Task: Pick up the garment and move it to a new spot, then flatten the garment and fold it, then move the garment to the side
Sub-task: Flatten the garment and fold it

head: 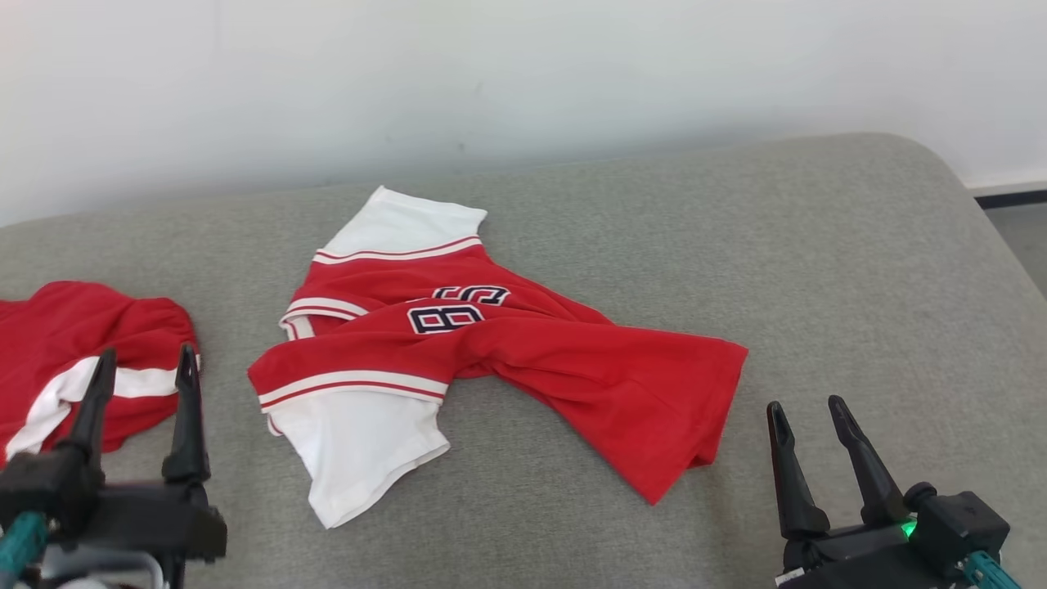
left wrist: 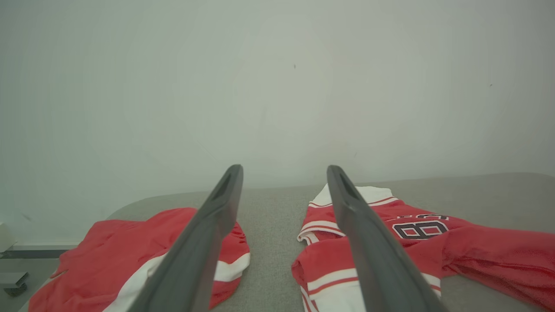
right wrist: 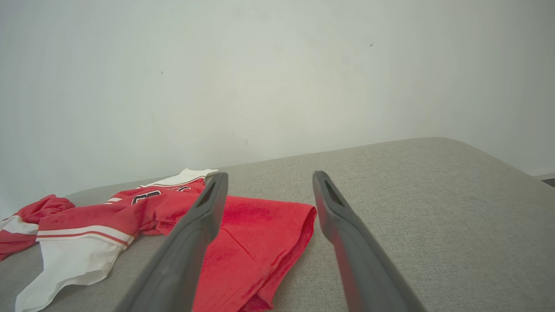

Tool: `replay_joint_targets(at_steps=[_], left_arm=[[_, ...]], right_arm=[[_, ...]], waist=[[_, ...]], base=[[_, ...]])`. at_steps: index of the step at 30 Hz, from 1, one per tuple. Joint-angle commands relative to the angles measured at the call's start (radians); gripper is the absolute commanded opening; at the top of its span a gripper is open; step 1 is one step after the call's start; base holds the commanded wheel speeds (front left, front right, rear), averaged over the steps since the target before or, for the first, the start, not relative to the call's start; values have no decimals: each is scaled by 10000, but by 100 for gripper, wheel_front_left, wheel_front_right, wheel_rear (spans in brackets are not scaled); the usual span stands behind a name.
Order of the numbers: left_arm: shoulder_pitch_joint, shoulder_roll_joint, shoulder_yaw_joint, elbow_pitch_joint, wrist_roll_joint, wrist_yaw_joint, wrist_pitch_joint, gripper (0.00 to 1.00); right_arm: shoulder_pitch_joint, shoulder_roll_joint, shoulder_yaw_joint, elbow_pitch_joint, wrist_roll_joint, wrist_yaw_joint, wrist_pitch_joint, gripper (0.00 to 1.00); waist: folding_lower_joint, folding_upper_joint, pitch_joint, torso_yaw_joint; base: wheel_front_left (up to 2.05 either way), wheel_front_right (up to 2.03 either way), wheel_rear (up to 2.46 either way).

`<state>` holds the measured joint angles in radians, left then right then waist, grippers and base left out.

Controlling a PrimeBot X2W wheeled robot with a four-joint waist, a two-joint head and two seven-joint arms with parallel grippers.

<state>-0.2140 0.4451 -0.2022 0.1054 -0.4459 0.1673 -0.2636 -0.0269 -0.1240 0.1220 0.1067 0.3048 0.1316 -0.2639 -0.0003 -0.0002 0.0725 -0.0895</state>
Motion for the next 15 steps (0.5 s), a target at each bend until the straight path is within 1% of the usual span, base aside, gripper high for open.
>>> replay_joint_targets(at_steps=[1, 2, 3, 6, 8, 12, 15], left_arm=[[521, -291, 302, -258, 198, -76, -9, 100], [767, -445, 439, -393, 310, -86, -9, 100], [767, -445, 439, -393, 310, -86, -9, 100], [1353, -844, 987, -743, 533, -253, -10, 100], [1963, -1283, 1431, -981, 785, -516, -10, 100], [2539, -1698, 1876, -1055, 1296, -800, -10, 100], [2857, -1881, 2006, -868, 1627, -1061, -10, 100]], right_arm=[[160, -94, -43, -15, 2, -20, -6, 100], [182, -98, -40, -5, -3, -20, -6, 100], [182, -98, -40, -5, -3, -20, -6, 100], [249, -134, -28, 21, 28, -20, -6, 100], [300, -166, -22, 65, 70, -20, -6, 100], [295, -192, 61, 135, 98, -20, -6, 100], [313, -200, 77, 188, 121, -20, -6, 100]], waist=[[3, 2, -177, 382], [3, 2, -192, 442], [3, 2, -192, 442], [3, 2, -234, 582], [3, 2, -278, 690], [3, 2, -308, 736], [3, 2, -340, 742]], base=[[0, 0, 0], [0, 0, 0], [0, 0, 0], [0, 0, 0], [0, 0, 0], [0, 0, 0], [0, 0, 0]])
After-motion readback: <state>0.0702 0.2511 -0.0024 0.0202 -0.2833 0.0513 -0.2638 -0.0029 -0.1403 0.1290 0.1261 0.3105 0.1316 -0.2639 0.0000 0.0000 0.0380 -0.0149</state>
